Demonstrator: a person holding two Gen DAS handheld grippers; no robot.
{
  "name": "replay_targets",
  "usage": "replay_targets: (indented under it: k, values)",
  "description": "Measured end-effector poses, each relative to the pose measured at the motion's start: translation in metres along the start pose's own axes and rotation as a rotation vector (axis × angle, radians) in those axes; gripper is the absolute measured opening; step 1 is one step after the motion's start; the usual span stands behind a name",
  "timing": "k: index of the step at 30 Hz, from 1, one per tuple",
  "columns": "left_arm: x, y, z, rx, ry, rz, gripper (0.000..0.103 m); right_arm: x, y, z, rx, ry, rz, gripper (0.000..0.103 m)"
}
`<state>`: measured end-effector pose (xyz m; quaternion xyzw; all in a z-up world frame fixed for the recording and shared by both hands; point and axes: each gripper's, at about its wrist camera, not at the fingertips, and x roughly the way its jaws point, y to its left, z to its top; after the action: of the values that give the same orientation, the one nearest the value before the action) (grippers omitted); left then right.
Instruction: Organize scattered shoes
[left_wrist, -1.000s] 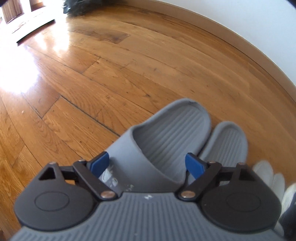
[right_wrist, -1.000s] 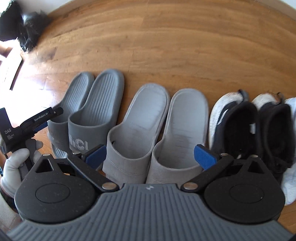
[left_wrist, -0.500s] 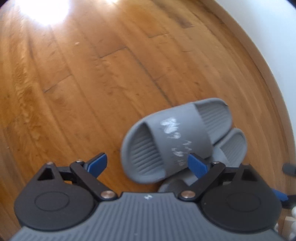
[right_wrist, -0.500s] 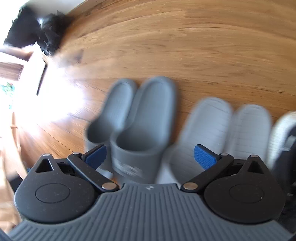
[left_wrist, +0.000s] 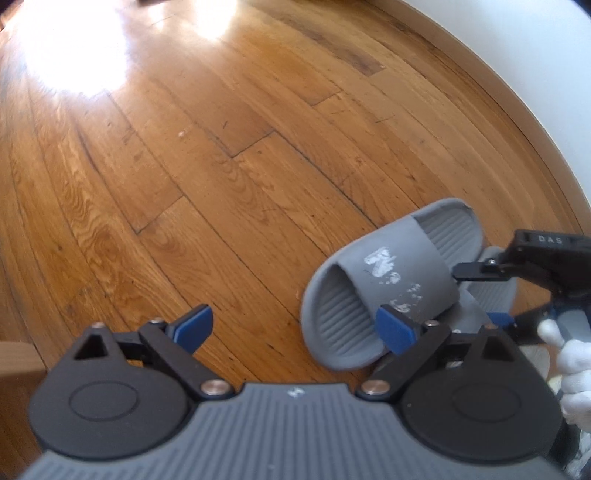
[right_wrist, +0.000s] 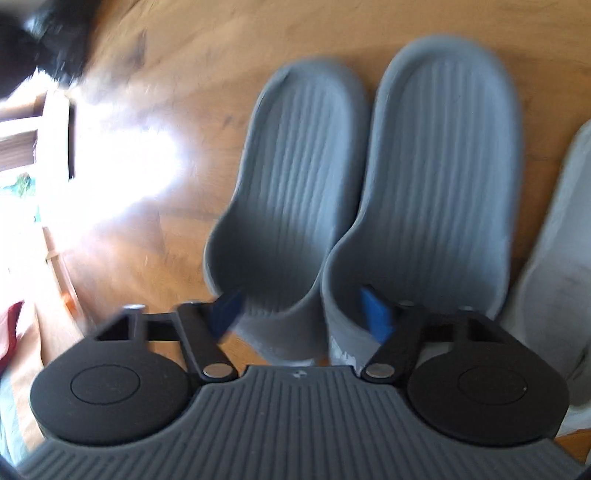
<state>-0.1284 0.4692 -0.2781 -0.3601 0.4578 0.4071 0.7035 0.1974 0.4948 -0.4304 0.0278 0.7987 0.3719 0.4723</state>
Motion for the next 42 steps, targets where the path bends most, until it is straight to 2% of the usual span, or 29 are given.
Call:
replay_targets:
  k: [3, 6, 9, 11, 12, 13, 16, 17, 19, 24, 29, 32, 35, 37, 40, 42]
  values:
    - [0.000, 0.002, 0.000, -0.010, 0.008, -0.002, 0.096, 0.005, 0.005, -0.005, -0.028, 0.031, 0.015, 0.066]
    - [-0.003, 0.002, 0.000, -0.019, 0.005, 0.005, 0.096, 0.003, 0.006, -0.002, 0.007, -0.011, 0.003, 0.072]
    - [-0.011, 0.000, -0.001, 0.002, -0.022, 0.028, 0.096, 0.007, 0.003, 0.002, 0.065, -0.030, -0.009, 0.071]
    - [-0.015, -0.002, -0.001, 0.011, -0.036, 0.036, 0.096, 0.014, 0.005, -0.002, 0.053, -0.051, -0.074, 0.062]
    - [-0.017, -0.004, -0.001, 0.015, -0.043, 0.038, 0.096, 0.017, 0.008, -0.006, 0.032, -0.078, -0.149, 0.057]
    - [-0.018, -0.005, 0.000, 0.018, -0.047, 0.041, 0.096, 0.020, 0.012, -0.011, 0.003, -0.104, -0.211, 0.057]
    - [-0.018, -0.007, 0.002, 0.023, -0.055, 0.048, 0.096, 0.026, 0.025, -0.021, -0.081, -0.133, -0.270, 0.056]
    - [-0.018, -0.007, 0.001, 0.024, -0.055, 0.049, 0.096, 0.027, 0.029, -0.024, -0.106, -0.137, -0.281, 0.051]
    - [-0.014, -0.005, 0.001, 0.020, -0.044, 0.056, 0.096, 0.027, 0.035, -0.027, -0.146, -0.137, -0.268, 0.025]
    - [-0.003, 0.002, 0.000, -0.006, -0.008, 0.072, 0.096, 0.028, 0.042, -0.036, -0.209, -0.147, -0.265, 0.022]
    - [-0.002, 0.002, 0.000, -0.007, -0.003, 0.074, 0.096, 0.027, 0.040, -0.037, -0.204, -0.143, -0.254, 0.021]
    - [-0.002, 0.002, -0.001, -0.002, -0.003, 0.077, 0.096, 0.015, 0.042, -0.032, -0.212, -0.183, -0.252, 0.018]
    - [-0.003, 0.002, 0.000, 0.001, -0.003, 0.079, 0.096, 0.002, 0.042, -0.021, -0.203, -0.212, -0.232, 0.014]
    - [-0.005, 0.002, 0.000, 0.012, -0.006, 0.080, 0.096, -0.016, 0.045, -0.006, -0.199, -0.248, -0.240, 0.006]
    - [-0.006, 0.004, 0.003, 0.025, -0.013, 0.084, 0.096, -0.035, 0.047, 0.014, -0.193, -0.299, -0.233, 0.006]
    - [-0.004, 0.006, 0.004, 0.019, -0.005, 0.091, 0.096, -0.041, 0.045, 0.029, -0.178, -0.295, -0.247, 0.006]
